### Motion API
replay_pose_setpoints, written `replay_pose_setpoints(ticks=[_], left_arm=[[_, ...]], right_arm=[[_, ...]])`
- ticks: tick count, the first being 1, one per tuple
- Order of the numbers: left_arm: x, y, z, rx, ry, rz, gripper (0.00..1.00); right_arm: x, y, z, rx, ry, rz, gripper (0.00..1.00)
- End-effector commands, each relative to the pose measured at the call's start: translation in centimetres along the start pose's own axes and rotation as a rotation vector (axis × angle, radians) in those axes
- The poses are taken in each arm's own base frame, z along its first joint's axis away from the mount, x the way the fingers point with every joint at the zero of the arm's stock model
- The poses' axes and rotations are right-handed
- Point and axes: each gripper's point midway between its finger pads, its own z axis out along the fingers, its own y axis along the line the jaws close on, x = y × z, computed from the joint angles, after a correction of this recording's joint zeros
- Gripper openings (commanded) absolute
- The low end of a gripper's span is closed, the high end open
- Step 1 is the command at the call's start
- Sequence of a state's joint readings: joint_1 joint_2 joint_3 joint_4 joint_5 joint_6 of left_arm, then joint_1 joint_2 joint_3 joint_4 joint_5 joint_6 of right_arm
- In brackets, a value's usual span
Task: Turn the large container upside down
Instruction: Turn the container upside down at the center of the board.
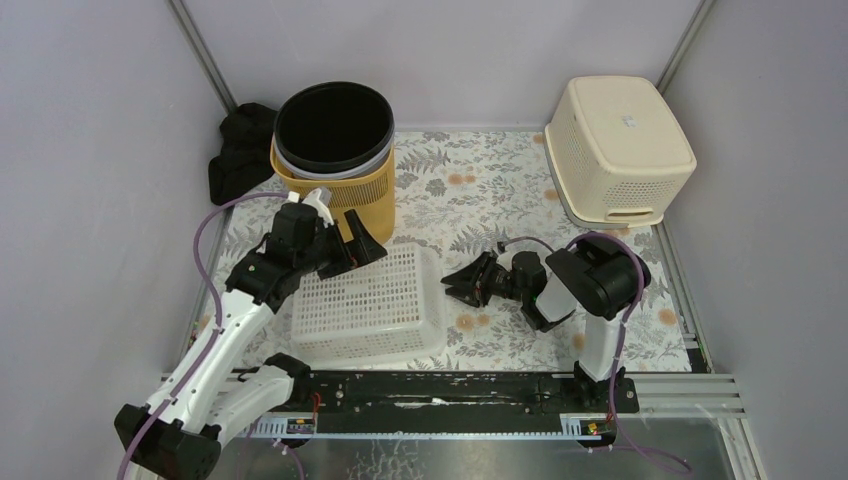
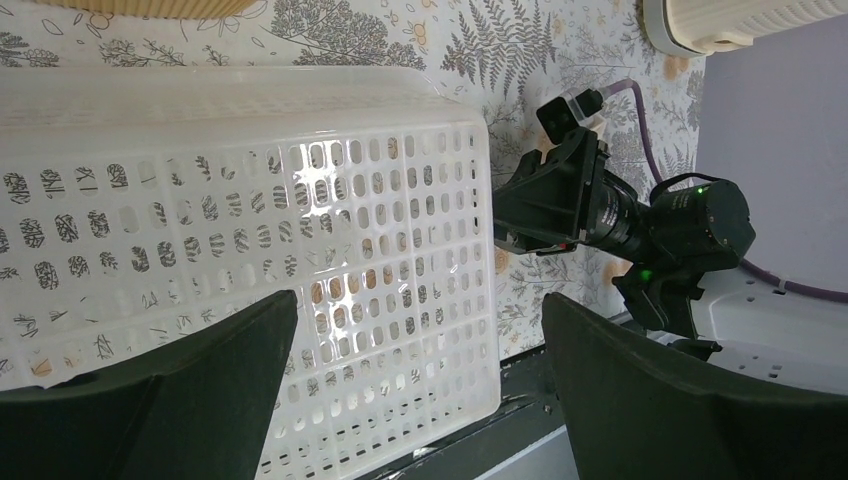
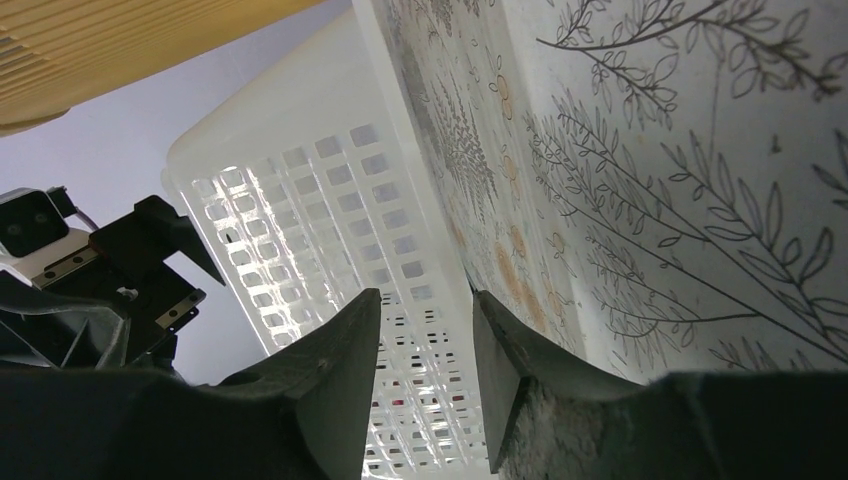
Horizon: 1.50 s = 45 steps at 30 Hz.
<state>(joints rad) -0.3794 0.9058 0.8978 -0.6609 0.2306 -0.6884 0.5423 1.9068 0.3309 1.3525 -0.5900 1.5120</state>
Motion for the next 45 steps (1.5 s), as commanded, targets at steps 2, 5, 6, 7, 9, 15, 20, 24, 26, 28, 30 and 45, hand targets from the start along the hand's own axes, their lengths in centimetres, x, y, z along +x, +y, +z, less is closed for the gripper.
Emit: replay_pose_setpoints(ticks=[2,5,6,7,9,15,20,24,26,28,30,45], left_arm=[[-0.6,-0.5,0.7,0.016,-0.035,0.005,1.0],[-0.5,-0.4,0.9,0.012,-0.033,0.006,1.0],[-0.5,-0.4,0.9,0.011,-0.031,0.006,1.0],[-0.5,-0.5,0.9,0.011,-0.032,0.007,1.0],[-0.5,-0.5,1.0,0.011,-0.03,0.008,1.0],[-0.3,-0.6,1.4,0.012,-0.023,0.008,1.0],[-0.2,-0.6,1.6,0.01,-0.021,0.011,1.0],[-0.2,-0.4,1.8,-0.003,-0.023,0.018,1.0],[-0.4,-0.2,1.8,-0.013,-0.03,0.024,1.0],[-0.8,0.1,1.7,-0.037,-0.043,0.031,1.0],[-1.2,0.6,1.6,-0.072,-0.057,0.039,1.0],[-3.9,2.3,-0.3,-0.223,-0.173,0.03,1.0]], right_arm=[[0.5,1.3,-0.1,-0.065,0.027,-0.052,0.46],[0.3,0.5,-0.1,-0.029,0.02,-0.062,0.44],[0.3,0.0,-0.1,-0.006,0.018,-0.063,0.43],[0.2,-0.3,-0.1,0.013,0.015,-0.069,0.43],[0.1,-0.9,-0.1,0.051,0.009,-0.086,0.42],[-0.7,-2.0,-0.4,0.187,-0.021,-0.185,0.39],[-1.9,-1.9,-1.2,0.314,-0.056,-0.324,0.39],[-2.7,-0.1,-2.3,0.38,-0.09,-0.446,0.39],[-2.8,1.4,-3.0,0.391,-0.098,-0.511,0.4],[-2.6,3.2,-3.7,0.392,-0.093,-0.57,0.43],[-2.1,5.0,-4.2,0.393,-0.083,-0.629,0.44],[4.7,11.1,-2.8,0.453,0.035,-1.016,0.48]])
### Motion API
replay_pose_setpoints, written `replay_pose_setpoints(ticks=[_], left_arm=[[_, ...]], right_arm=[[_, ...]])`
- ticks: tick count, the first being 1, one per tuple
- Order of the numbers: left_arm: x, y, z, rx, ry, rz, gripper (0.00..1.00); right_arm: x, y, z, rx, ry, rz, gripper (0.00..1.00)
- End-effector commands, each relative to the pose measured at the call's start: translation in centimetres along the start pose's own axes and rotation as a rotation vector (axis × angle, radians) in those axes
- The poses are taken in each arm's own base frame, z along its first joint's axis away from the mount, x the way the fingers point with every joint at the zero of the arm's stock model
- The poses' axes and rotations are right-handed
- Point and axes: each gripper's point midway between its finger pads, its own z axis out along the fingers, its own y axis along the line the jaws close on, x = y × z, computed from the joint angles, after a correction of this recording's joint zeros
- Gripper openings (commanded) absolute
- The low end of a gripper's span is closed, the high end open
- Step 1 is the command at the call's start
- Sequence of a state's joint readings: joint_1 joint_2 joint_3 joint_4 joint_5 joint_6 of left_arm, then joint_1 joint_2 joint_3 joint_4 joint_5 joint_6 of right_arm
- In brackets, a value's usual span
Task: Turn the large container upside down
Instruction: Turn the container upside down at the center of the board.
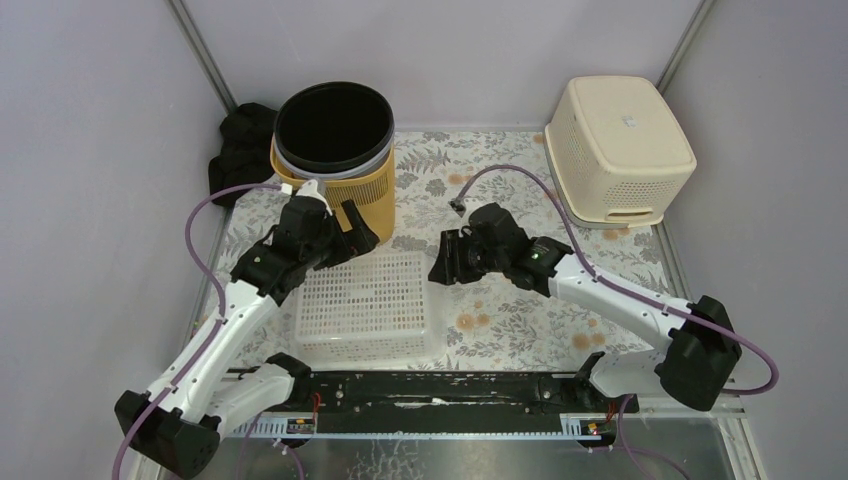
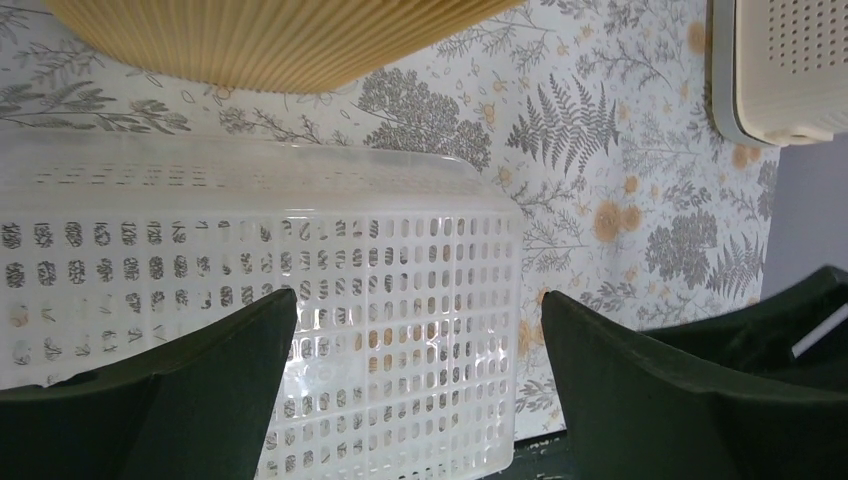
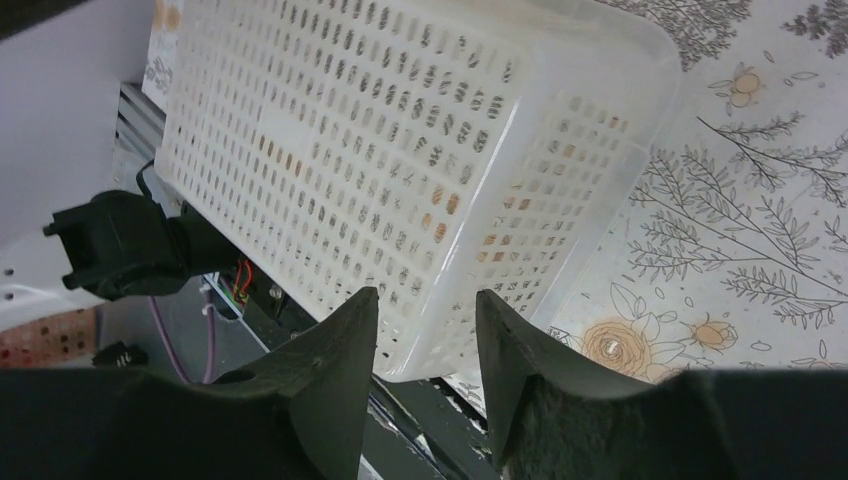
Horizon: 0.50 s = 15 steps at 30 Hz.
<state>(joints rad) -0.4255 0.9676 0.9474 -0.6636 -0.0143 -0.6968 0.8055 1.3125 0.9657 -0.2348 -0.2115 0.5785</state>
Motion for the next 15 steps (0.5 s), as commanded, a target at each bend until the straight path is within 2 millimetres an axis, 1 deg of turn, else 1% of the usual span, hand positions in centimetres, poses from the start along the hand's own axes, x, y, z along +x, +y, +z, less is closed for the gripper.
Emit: replay_pose_setpoints(ticks=[1,3,5,8,15], left_arm=[[-1.3,0.8,-1.1,-0.055,-0.056,0.006,1.0],[-1.3,1.0,-1.1,-0.06,-0.058,-0.002,1.0],[-1.3,1.0,-1.0,-0.06,-0.062,-0.01,1.0],[-1.4,1.0,-1.0,-0.059,-0.063,-0.011,1.0],[-1.7,0.9,-1.3,-0.059,-0.071,-0.014,1.0]], right_arm=[[-0.5,1.5,-0.5,0.022,-0.02,-0.134,0.49],[-0.2,2.7,-0.3,-0.025,-0.016,-0.175,0.49],[0.2,3.6,0.3,-0.063,0.0,-0.204,0.51],[0.6,4.4,1.3,-0.108,0.021,-0.233,0.53],[1.1,6.2,3.2,-0.169,0.036,-0.276,0.54]])
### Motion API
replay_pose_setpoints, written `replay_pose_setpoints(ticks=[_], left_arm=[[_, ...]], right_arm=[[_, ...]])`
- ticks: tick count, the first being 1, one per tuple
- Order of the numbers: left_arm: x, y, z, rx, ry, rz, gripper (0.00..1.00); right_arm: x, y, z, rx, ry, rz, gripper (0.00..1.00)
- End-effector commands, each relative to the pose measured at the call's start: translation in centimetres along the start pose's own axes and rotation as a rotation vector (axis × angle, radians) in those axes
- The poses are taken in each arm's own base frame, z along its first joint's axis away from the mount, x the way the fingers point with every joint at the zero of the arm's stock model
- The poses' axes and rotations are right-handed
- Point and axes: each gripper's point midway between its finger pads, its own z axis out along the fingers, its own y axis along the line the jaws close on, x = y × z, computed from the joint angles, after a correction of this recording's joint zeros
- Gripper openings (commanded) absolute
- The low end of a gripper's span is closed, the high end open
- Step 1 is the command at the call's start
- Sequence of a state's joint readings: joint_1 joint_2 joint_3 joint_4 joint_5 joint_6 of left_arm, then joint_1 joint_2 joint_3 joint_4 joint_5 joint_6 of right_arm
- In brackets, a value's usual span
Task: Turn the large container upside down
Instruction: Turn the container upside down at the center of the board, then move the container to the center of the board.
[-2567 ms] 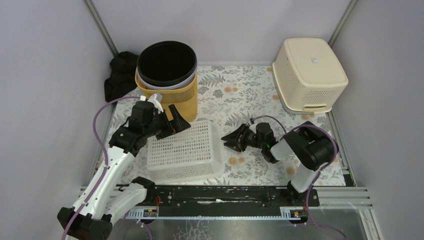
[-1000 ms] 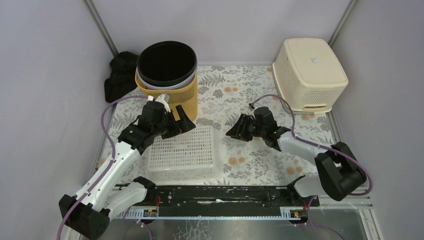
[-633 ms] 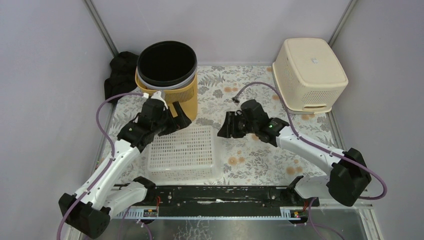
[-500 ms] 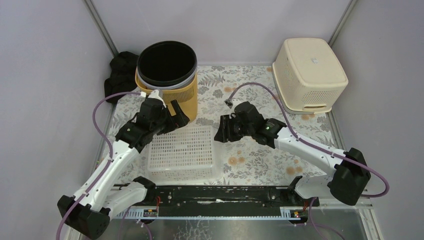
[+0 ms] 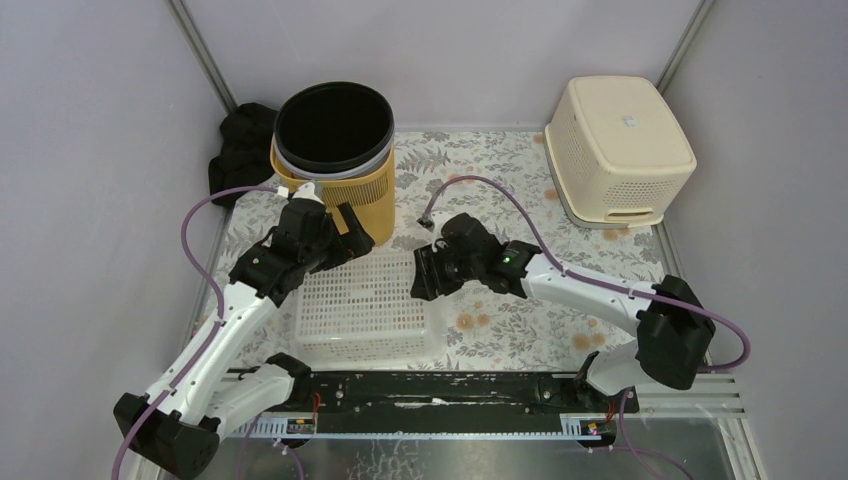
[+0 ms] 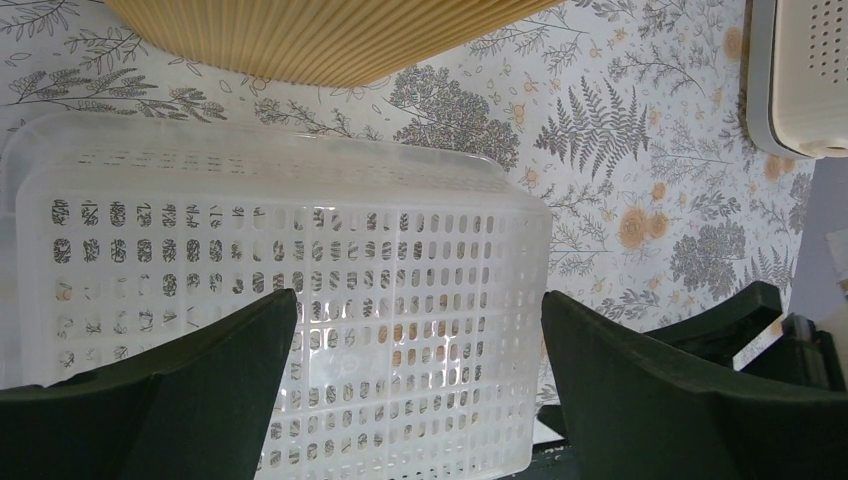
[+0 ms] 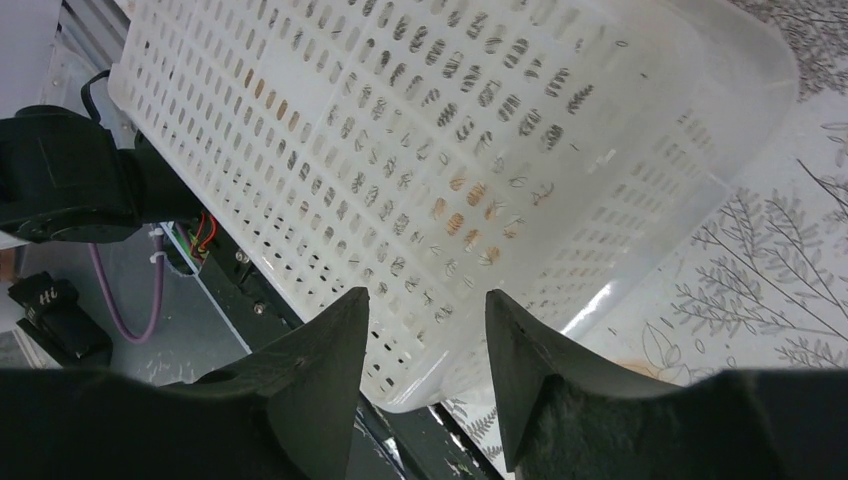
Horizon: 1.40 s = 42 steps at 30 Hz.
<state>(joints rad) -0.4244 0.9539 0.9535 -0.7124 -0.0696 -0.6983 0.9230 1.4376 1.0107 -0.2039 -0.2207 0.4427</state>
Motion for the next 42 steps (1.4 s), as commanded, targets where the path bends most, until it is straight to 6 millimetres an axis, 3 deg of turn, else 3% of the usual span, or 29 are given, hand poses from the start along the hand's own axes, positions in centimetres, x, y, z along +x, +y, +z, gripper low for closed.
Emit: replay_pose_setpoints(ticks=[1,9,18,32,42], left_arm=[[-1.6,-0.4,-0.8,0.003,-0.054,-0.015,1.0],[-1.6,-0.5,-0.6,0.003,-0.049,-0.017,1.0],[-1.5,-0.5,-0.4,0.008,-0.047,-0.016,1.0],[-1.0,-0.6,-0.1,0.021,-0.036,-0.025,1.0],[-0.7,-0.6,0.0,0.03,-0.031,-0.029,1.0]], right_arm=[[-2.8,3.8,0.3,-0.116,-0.075,-0.091,0.54],[-1.8,5.5,1.7,-0.144,-0.041,-0.128,0.54],[0.2,4.5,2.7,-0.099,0.019,-0.117,0.54],[2.6,-0.6,3.1,0.114,0.071,-0.121,0.54],[2.2,-4.5,1.6,0.327,0.063,-0.158,0.55]])
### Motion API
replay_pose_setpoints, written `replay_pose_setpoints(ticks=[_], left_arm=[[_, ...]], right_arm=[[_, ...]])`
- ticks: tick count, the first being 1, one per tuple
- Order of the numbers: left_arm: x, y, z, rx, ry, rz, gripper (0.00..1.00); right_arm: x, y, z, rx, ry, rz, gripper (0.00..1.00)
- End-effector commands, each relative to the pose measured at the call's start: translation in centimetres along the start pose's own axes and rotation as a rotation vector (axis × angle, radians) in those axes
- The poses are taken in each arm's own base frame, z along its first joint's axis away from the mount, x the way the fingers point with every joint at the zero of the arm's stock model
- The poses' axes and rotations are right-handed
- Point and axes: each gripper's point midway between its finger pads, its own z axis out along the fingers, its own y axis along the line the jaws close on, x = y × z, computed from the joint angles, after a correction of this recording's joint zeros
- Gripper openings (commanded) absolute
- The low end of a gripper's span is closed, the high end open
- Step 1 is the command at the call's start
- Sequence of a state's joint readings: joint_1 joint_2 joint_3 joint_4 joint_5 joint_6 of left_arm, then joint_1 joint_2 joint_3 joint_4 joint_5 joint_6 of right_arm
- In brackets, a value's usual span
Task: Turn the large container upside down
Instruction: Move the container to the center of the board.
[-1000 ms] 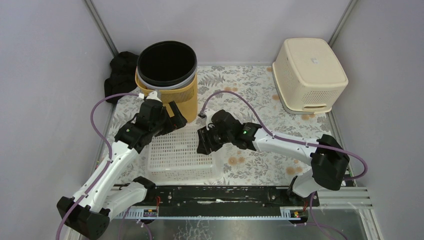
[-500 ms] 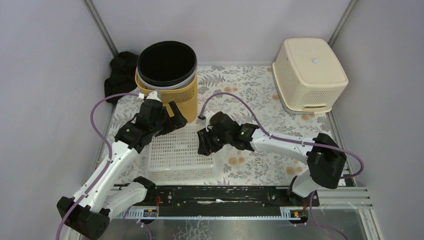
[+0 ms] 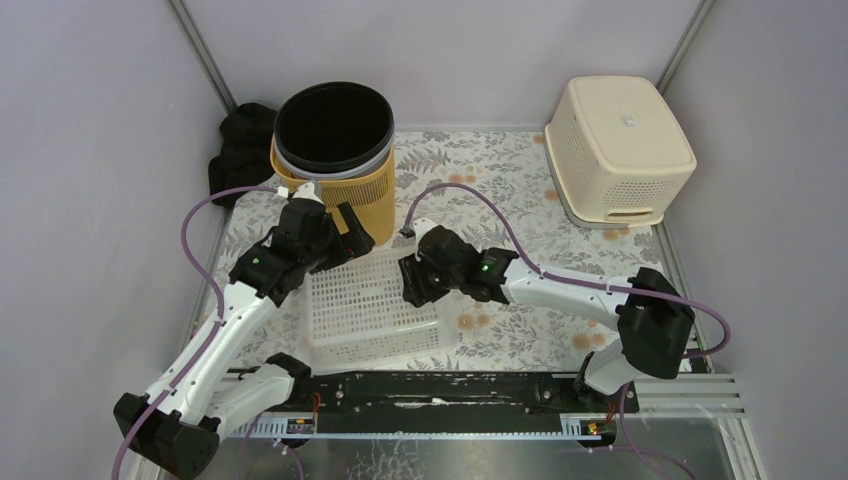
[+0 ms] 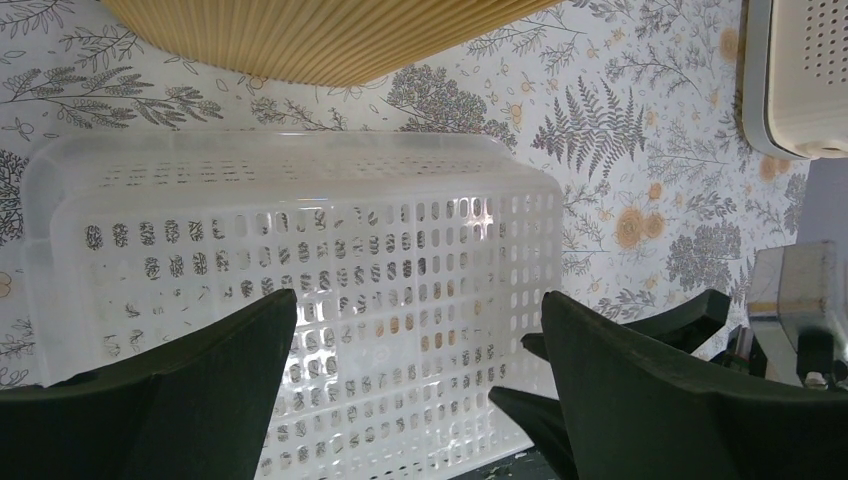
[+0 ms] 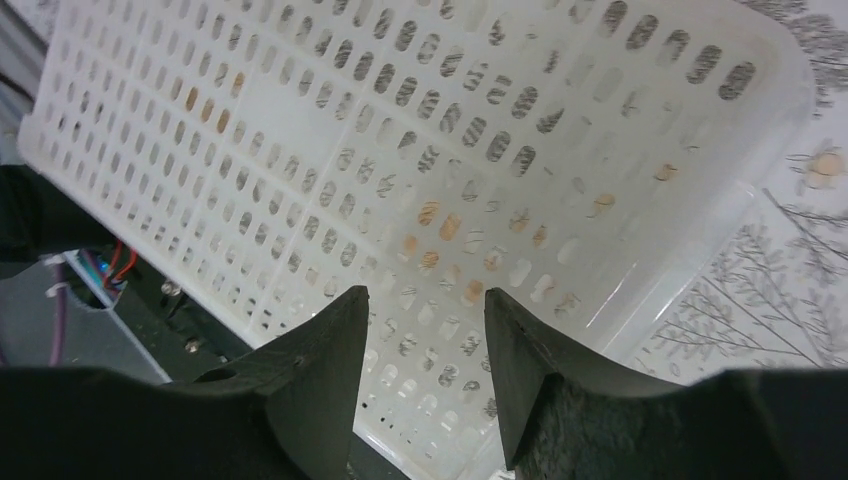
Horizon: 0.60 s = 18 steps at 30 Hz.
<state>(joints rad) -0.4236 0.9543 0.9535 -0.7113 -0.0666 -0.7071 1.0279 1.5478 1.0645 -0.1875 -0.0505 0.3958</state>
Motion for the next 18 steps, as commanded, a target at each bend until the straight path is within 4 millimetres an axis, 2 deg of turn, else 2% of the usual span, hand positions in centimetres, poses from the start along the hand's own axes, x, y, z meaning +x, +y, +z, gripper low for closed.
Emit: replay_pose_setpoints(ticks=[1,10,18], left_arm=[[-0.7,-0.5,0.1,0.026,-0.031,-0.019,1.0],[-0.6,-0.5,-0.1,0.035,-0.033,-0.018,1.0],[-0.4,-0.7,0.0,0.048,-0.026,-0.015,1.0]], right_arm=[[1.9,-5.1,-1.2,0.238,0.071,-0.053,0.55],[1.7,-10.6,-3.6,0.346,0.059,0.046,0.56],[2.5,-15.6,-6.2,0.464,0.051,0.14,0.57]])
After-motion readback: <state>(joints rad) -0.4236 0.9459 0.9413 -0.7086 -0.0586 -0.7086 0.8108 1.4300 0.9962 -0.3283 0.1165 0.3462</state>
